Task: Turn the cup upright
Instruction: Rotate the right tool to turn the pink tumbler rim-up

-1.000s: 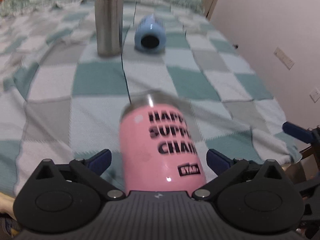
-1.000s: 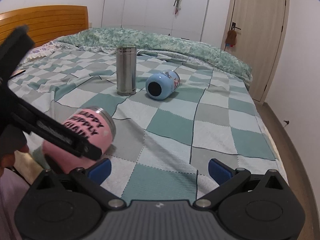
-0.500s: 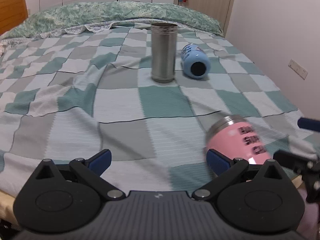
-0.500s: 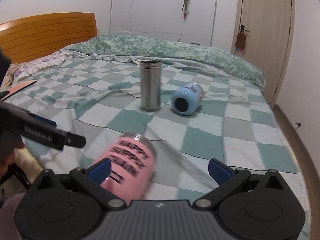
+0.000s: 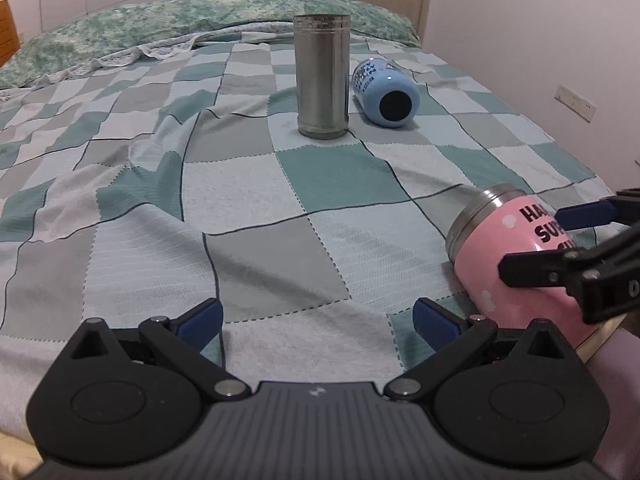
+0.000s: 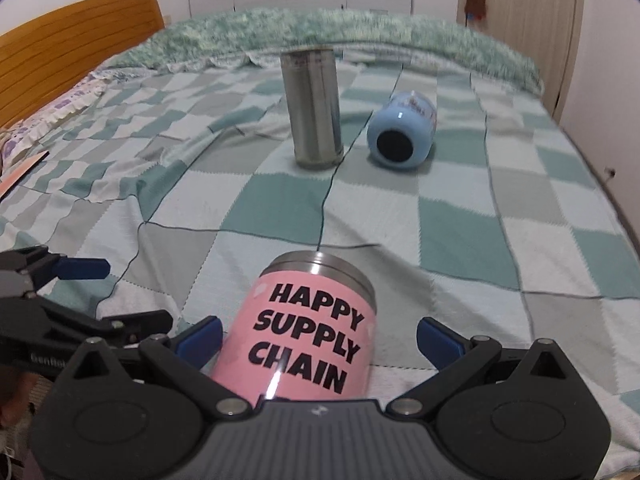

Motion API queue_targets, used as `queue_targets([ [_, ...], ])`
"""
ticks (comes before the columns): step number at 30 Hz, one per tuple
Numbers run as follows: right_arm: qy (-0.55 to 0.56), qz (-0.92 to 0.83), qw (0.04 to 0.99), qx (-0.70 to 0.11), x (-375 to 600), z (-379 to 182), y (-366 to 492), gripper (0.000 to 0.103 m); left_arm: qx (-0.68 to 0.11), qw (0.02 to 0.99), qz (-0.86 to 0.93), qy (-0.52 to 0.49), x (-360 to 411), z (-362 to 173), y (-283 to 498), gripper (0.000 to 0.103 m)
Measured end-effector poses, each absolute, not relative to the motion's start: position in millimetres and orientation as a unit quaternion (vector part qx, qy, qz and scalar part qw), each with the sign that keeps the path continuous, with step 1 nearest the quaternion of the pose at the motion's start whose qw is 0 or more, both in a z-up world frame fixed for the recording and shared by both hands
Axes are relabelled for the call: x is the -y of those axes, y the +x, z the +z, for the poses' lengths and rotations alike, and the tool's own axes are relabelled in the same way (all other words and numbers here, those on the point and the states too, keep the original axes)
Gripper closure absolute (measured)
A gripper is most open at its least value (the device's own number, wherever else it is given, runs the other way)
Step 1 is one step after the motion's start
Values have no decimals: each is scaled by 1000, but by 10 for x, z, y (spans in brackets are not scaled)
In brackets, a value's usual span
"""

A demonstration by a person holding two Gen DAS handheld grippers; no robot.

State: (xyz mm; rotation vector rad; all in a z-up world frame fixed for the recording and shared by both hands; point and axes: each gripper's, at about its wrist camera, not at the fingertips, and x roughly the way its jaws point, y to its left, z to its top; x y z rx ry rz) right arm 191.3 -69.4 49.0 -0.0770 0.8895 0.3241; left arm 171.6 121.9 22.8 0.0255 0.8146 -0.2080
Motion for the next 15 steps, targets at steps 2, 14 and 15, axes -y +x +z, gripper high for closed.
queue_targets([
  [2, -41, 149, 884, -442, 644, 450, 1990, 0, -395, 912, -107, 12, -1248, 210, 1735, 0],
  [14, 3, 149, 851, -504, 593, 342, 2246, 16, -390, 913, -122, 7, -1366, 218, 1788, 0],
  [15, 2, 154, 851, -502, 596, 343, 2234, 16, -389, 913, -123, 7, -1371, 220, 1787, 0],
])
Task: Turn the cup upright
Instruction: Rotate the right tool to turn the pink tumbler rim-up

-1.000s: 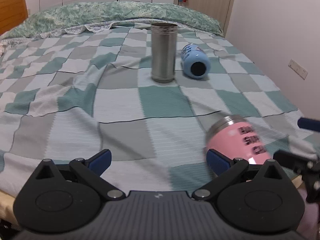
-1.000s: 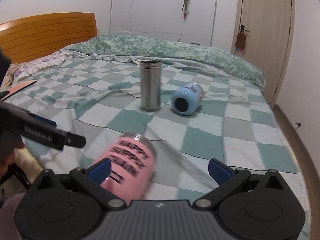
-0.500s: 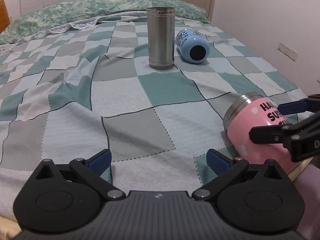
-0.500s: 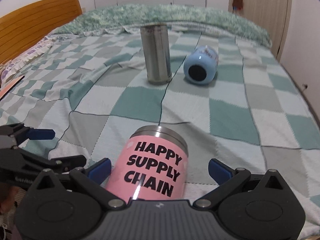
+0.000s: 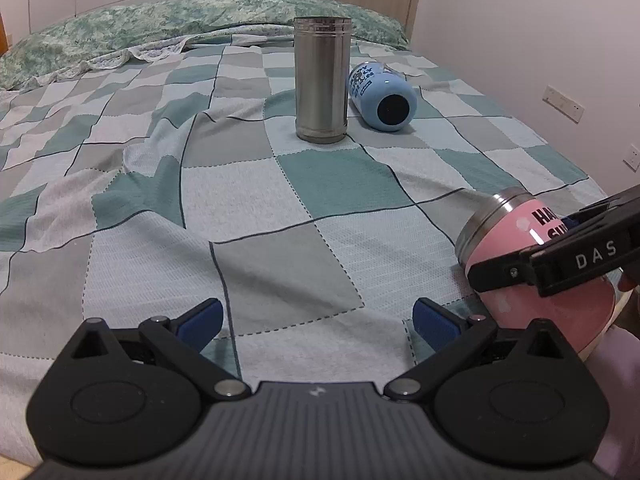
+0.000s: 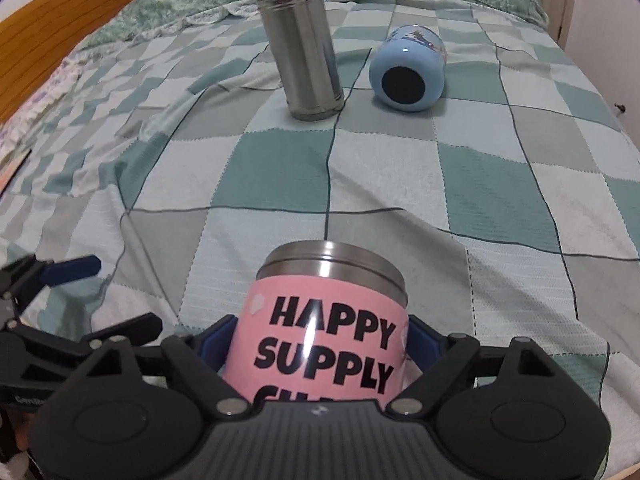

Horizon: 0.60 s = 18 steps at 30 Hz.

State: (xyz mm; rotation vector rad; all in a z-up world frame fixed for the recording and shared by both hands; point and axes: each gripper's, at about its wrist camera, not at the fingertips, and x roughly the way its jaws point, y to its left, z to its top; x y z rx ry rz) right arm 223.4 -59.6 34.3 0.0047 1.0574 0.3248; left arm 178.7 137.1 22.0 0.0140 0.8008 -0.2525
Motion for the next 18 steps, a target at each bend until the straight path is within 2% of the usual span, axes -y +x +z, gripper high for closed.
queue_targets([
  [5, 23, 163, 865, -474, 674, 448, 2142, 17, -385, 914, -127, 0, -1382, 241, 1777, 0],
  [10, 48, 175, 898, -400, 874, 701, 1922, 18, -376, 917, -136, 0, -1334, 303, 1754, 0],
  [18, 23, 114, 957, -266, 1243, 939, 1804, 19, -356, 923, -147, -6, -1153, 435, 1802, 0],
])
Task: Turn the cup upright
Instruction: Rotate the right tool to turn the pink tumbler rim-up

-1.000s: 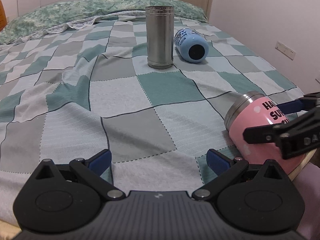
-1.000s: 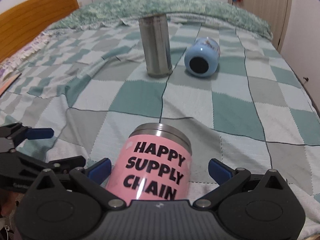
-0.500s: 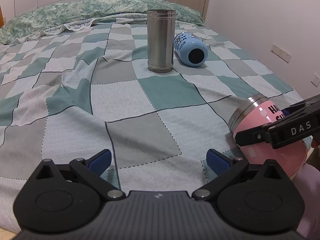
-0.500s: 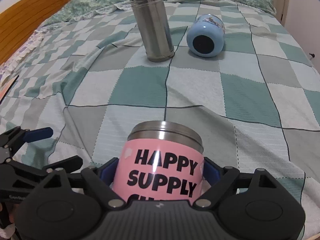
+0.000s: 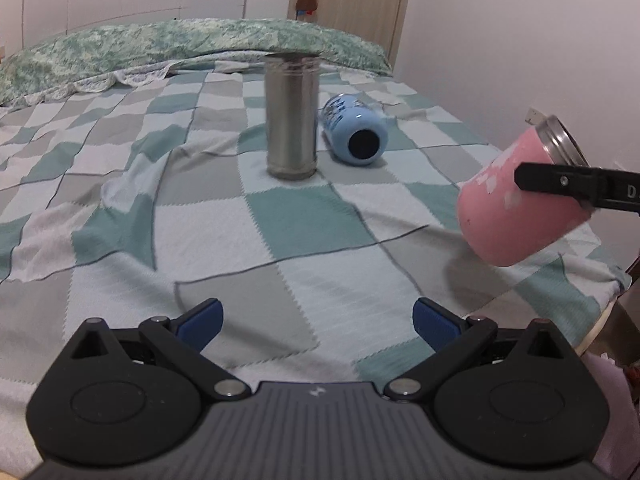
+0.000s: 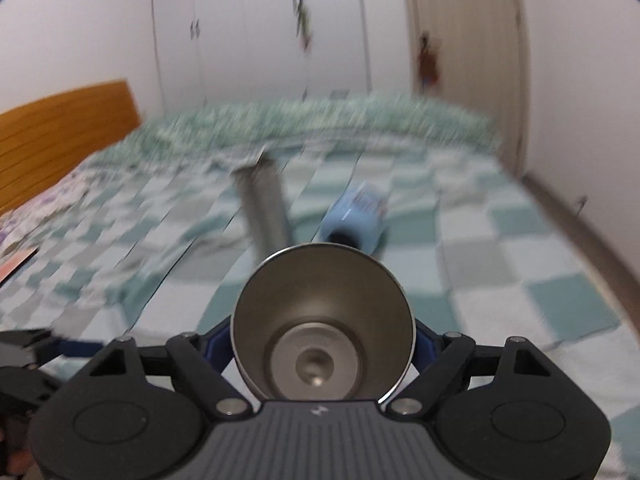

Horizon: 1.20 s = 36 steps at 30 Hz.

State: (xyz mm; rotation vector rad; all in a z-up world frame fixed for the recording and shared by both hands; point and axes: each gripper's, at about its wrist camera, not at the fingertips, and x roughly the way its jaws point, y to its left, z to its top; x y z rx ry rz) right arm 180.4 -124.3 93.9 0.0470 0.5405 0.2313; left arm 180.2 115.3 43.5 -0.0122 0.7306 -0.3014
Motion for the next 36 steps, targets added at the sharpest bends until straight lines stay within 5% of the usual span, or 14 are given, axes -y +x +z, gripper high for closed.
queue_targets([
  [31, -27, 110, 967, -228, 1521, 351, 2223, 19, -361, 916, -166, 49, -284, 273, 2130, 0],
  [33, -19, 116, 967, -225, 1547, 361, 2208, 6, -357, 918, -167, 50, -273, 301, 2108, 0],
  [36, -12, 121, 970, -212, 1586, 391, 2127, 0, -353, 919, -167, 51, -259, 344, 2065, 0],
])
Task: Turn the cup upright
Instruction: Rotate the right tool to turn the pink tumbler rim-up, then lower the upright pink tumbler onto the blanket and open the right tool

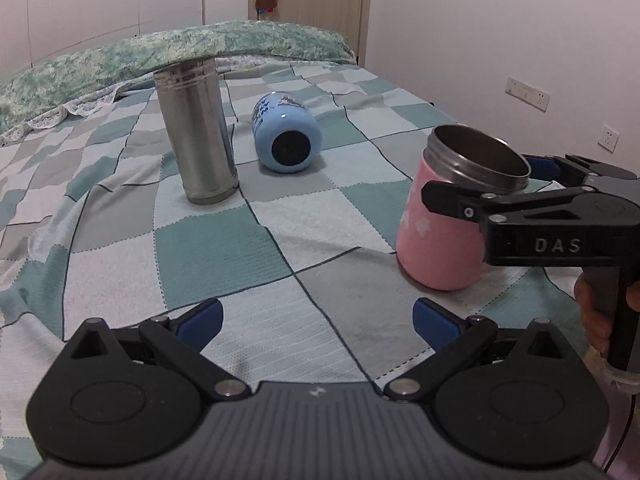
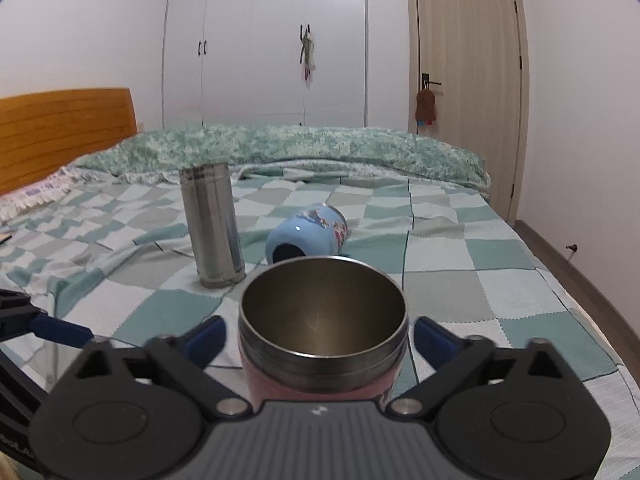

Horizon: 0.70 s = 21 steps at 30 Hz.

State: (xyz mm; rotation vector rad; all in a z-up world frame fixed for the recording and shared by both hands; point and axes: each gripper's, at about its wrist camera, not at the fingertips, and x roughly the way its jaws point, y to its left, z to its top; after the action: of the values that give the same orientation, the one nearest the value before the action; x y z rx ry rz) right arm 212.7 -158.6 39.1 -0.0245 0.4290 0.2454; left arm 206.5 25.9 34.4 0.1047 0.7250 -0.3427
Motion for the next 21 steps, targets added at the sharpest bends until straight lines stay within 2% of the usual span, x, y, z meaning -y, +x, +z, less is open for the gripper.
queue_targets([
  [12, -12, 122, 989, -87, 1758, 623, 1235, 0, -301, 939, -162, 18, -318, 579, 1503, 0],
  [21, -38, 128, 989, -58, 1707, 525, 516, 0, -249, 962, -116, -3, -408, 447, 833, 0],
])
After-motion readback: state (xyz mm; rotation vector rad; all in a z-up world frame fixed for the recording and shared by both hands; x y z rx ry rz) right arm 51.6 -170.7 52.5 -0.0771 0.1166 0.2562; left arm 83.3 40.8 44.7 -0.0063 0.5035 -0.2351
